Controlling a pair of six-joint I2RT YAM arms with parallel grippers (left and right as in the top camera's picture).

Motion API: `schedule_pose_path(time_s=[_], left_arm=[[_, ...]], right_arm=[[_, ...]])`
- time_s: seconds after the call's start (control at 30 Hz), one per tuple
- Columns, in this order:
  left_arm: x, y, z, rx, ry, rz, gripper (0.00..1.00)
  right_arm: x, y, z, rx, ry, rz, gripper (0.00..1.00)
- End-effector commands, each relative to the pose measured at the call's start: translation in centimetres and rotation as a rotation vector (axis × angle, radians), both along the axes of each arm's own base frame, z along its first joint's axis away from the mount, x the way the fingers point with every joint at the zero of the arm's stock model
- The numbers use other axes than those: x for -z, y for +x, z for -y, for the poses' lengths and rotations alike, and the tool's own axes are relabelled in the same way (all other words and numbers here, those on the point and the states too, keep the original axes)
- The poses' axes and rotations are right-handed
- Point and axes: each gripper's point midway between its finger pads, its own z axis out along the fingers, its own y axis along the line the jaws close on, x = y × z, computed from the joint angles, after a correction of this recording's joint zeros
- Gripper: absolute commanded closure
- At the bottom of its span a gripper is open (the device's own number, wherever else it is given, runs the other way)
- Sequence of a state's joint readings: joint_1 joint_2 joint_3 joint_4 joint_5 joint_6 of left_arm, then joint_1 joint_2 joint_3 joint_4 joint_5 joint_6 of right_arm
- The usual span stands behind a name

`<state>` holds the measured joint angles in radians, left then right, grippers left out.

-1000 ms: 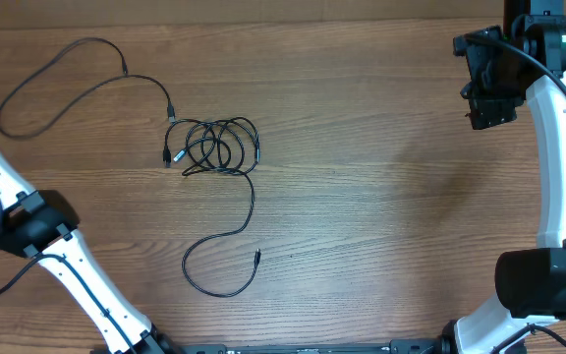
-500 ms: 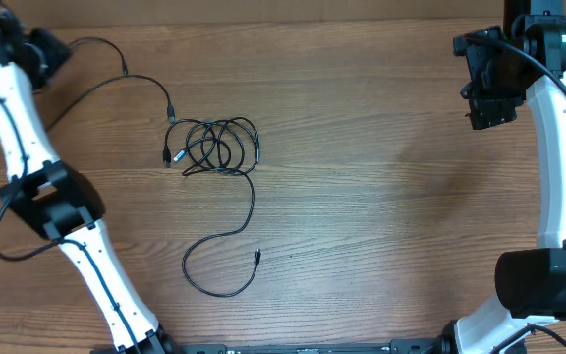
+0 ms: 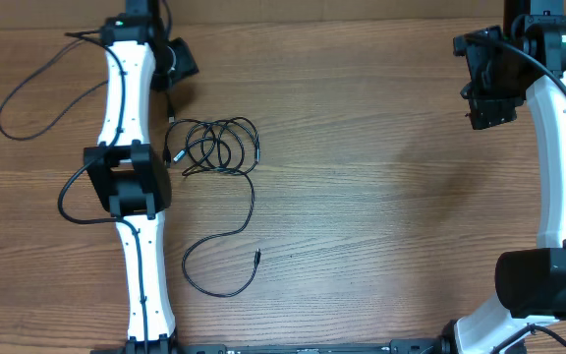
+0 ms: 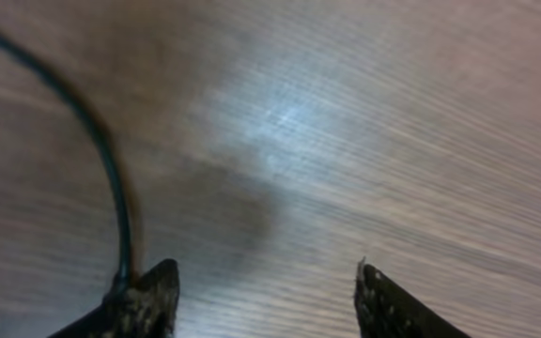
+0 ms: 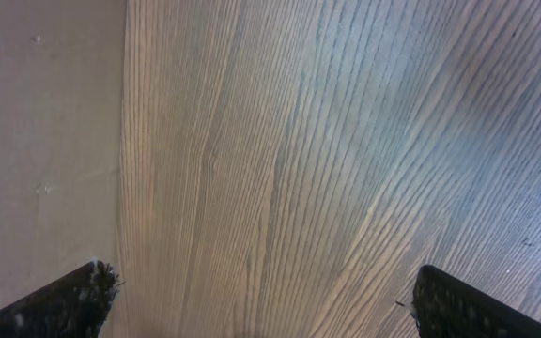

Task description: Untangle cables

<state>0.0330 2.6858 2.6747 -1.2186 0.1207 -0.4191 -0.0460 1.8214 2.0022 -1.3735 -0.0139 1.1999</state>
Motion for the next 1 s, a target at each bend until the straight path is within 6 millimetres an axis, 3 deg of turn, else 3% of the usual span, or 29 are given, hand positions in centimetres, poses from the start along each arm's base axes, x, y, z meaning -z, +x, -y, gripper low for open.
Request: schedule_pose_path(time_s=[0.0,0.17,0.43,0.6,0.7,0.87,0.93,0.97], left_arm=[[2.1,-1.2,-1.8,-0.064,0.163,-0.07,0.38],[2.4,-2.0,-4.0,-0.095,0.345,-0.102,0.31],[3.4,-2.4,-5.3,-0.119,0.282,-0.123,0.32],[6.0,-2.4,-5.3,-0.122,0.179,-0.135,0.36],[7.5,-2.7,-5.6,-0.127,0.146,-0.146,0.46],[7.8,-2.9,-6.7,-0.143,0.177,-0.149,0.83],[7.7,-2.6,-7.4,-0.146,0.219,-0.136,0.96],[7.6,-2.4,-7.6,-0.133,0.233,-0.129,0.96]], right_arm=[[-1.3,-0.4,0.3,0.005,-0.015,0.033,0.0],[-1.2,-0.4,0.3,0.005,-0.015,0.033,0.0],[-1.2,-0.4,0.3,0.005,-0.015,0.033,0.0],[-1.2,-0.4,0.3,0.005,-0.015,0.033,0.0],[-1.3,-0.4,0.3,0.005,-0.015,0.033,0.0],[-1.2,-0.4,0.3,0.005,-0.015,0.033,0.0],[-1.2,-0.4,0.3,0.005,-0.015,0.033,0.0],[-1.2,-0.4,0.3,0.005,-0.015,0.033,0.0]])
